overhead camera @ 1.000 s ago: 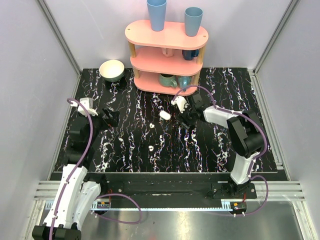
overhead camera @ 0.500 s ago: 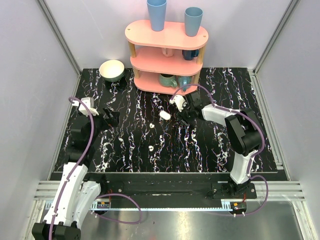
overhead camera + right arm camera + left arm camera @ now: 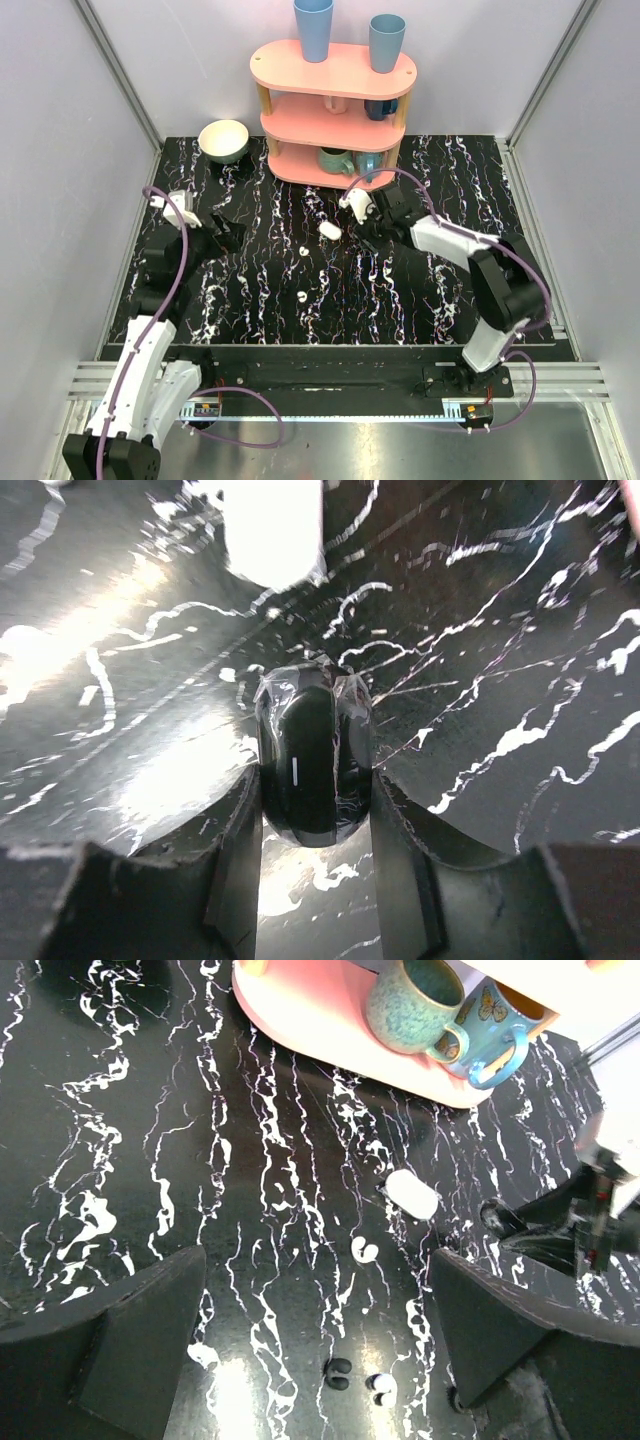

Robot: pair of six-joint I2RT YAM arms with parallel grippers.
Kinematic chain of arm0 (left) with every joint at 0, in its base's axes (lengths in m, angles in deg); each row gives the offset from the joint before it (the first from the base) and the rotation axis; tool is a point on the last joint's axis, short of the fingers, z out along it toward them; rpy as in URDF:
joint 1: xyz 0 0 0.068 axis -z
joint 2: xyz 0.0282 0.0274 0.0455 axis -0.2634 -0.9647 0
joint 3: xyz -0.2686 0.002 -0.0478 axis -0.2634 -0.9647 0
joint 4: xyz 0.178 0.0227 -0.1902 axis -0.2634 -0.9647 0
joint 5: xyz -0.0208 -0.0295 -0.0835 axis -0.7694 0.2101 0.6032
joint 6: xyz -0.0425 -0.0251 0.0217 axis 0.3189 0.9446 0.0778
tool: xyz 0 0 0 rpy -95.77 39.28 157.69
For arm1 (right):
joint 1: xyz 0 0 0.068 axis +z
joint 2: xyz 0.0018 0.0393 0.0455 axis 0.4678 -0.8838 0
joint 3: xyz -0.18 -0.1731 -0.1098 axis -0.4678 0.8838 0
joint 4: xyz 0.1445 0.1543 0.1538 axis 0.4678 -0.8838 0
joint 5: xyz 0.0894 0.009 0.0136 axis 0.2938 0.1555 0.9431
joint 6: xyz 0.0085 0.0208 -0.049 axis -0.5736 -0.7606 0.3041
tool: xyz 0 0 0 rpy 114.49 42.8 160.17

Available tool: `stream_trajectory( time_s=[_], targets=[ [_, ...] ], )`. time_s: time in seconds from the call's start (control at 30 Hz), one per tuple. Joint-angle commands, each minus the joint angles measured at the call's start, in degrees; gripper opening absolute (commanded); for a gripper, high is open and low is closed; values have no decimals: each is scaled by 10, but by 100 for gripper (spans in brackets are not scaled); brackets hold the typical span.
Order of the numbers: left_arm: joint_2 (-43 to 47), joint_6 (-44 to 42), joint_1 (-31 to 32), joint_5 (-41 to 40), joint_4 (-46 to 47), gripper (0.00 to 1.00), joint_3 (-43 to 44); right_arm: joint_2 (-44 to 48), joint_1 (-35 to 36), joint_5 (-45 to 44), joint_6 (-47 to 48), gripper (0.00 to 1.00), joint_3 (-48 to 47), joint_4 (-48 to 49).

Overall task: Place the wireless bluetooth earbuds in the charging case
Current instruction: Pick up the charging case from the center of the board, then pass from the right arm to the left

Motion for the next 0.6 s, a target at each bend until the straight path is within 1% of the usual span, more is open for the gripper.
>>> stream_trajectory(
  time_s=[0.0,0.07,0.13,0.17,0.23,0.27,0.3,0.33,0.37,0.4,0.43,0.5,0.57],
  targets=[
    [-33,43,1,54,-3,99,44,115,34,-8,-15,1,22,40],
    [-58,27,1,90,-18,99,60,149,45,-6,-15,0,35,35],
    [-65,23,1,115,-29,99,69,173,71,-16,-14,0,54,38],
    [-64,24,1,129,-16,99,63,199,83,-17,-11,0,61,38],
    [-55,35,1,186,6,99,55,227,119,-33,-10,0,83,49],
    [-52,44,1,209,37,99,45,253,133,-41,-5,0,89,52],
    [-51,57,1,257,54,99,40,266,146,-72,-4,0,97,69],
    [-49,87,3,278,71,99,32,280,179,-88,2,0,114,80],
    [-47,102,7,295,101,99,28,307,195,-94,9,0,126,93],
    [-43,115,12,315,108,99,23,323,215,-139,19,0,141,126],
    [-32,129,30,316,123,99,14,337,248,-152,47,0,170,152],
    [-21,142,53,302,134,99,4,371,277,-172,66,0,193,190],
    [-20,160,89,289,138,99,-10,389,301,-172,77,0,209,198]
  ],
)
